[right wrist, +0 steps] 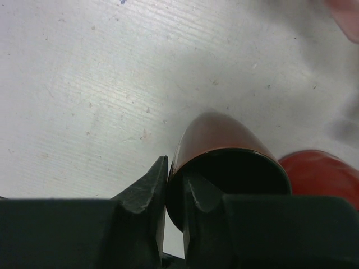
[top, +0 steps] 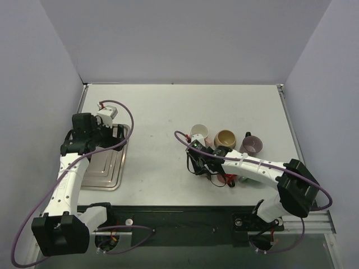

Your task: Turn the mug right side up

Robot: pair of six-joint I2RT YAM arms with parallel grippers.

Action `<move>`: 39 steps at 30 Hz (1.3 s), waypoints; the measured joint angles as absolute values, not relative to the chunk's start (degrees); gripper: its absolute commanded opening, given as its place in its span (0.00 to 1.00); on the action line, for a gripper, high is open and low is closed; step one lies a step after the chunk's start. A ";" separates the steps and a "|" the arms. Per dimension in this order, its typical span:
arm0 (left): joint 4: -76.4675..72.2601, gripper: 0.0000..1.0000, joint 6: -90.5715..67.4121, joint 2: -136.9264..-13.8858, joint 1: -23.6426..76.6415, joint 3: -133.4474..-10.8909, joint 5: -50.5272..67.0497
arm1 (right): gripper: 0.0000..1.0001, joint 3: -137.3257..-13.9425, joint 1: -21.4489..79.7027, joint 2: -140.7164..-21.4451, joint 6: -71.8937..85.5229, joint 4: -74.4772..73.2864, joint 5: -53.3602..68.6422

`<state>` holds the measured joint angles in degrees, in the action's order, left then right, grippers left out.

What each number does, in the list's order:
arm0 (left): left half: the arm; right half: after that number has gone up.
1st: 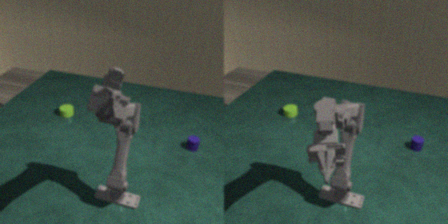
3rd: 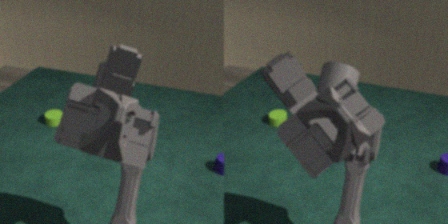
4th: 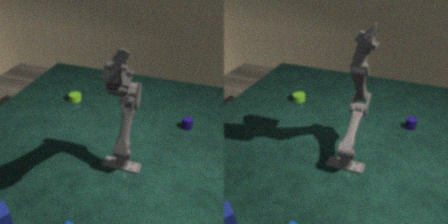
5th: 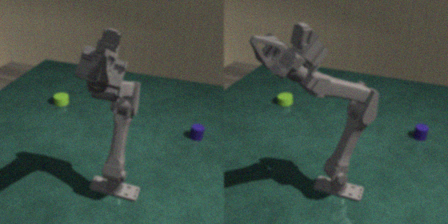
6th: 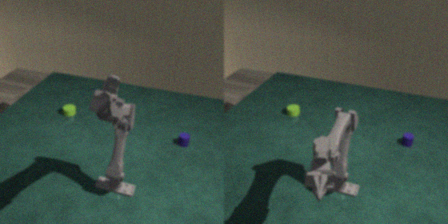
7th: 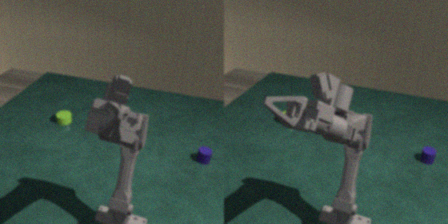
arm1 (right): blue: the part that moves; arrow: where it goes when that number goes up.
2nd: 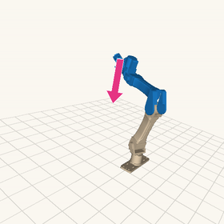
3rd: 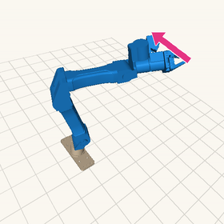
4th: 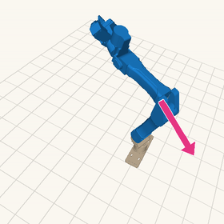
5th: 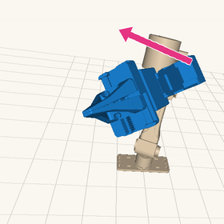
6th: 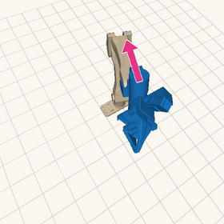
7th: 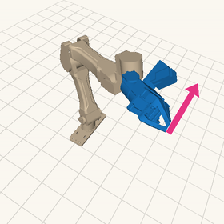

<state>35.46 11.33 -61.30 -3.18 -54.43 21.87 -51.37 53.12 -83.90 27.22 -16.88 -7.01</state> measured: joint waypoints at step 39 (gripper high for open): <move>-6.50 0.96 -4.47 -61.84 -3.49 -29.91 7.11 | 0.94 -32.53 3.16 -41.89 21.50 -11.79 -24.08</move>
<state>-6.50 -4.47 -61.84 -3.49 -29.91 7.11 -32.53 3.16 -41.89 21.50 -11.79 -24.08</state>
